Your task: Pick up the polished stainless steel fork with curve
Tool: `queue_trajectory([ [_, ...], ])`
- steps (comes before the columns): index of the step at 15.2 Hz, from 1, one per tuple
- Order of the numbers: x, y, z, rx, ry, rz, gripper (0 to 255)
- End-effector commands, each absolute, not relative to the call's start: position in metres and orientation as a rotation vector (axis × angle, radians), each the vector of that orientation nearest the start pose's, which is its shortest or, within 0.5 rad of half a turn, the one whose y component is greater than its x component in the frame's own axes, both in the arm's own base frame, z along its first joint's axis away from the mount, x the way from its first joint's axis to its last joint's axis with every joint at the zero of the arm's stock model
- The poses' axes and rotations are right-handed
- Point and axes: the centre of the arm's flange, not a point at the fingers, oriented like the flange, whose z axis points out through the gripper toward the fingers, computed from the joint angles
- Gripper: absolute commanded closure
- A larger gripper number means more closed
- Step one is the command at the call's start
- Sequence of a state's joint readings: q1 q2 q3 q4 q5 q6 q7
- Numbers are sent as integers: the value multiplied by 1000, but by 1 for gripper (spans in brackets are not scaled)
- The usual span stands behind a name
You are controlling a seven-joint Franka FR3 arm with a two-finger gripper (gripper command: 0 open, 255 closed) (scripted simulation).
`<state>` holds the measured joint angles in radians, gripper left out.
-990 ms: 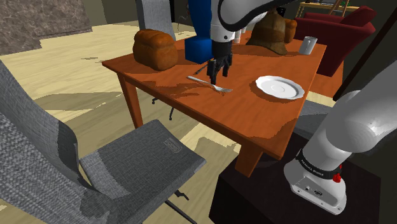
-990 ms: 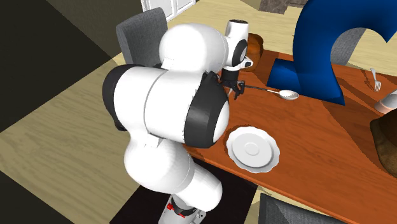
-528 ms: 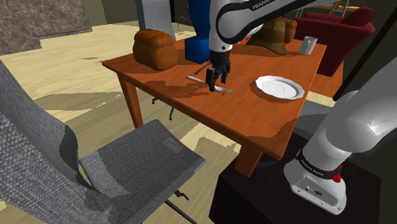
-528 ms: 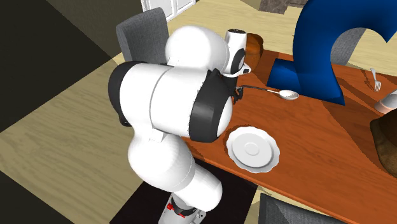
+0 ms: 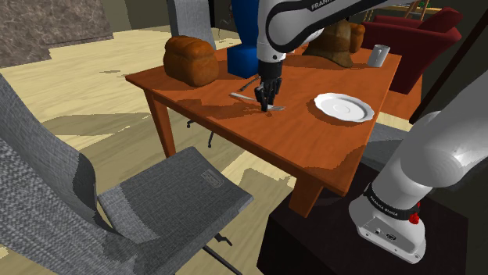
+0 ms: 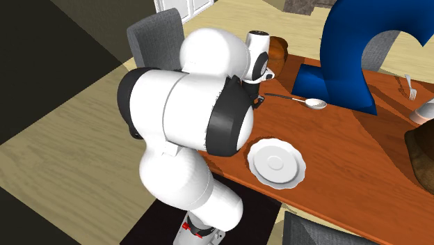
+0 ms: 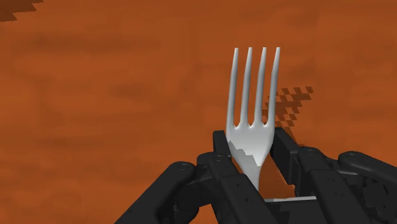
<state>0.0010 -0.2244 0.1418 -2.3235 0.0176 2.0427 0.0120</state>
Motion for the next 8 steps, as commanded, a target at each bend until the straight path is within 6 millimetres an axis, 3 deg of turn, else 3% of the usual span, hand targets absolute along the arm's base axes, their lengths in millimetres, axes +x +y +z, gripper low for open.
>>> queue_trajectory([
  [1, 460, 65, 421, -3158, -179, 102, 255],
  [2, 459, 67, 419, -3157, -179, 102, 255],
  [8, 459, 67, 450, -3157, -179, 102, 255],
])
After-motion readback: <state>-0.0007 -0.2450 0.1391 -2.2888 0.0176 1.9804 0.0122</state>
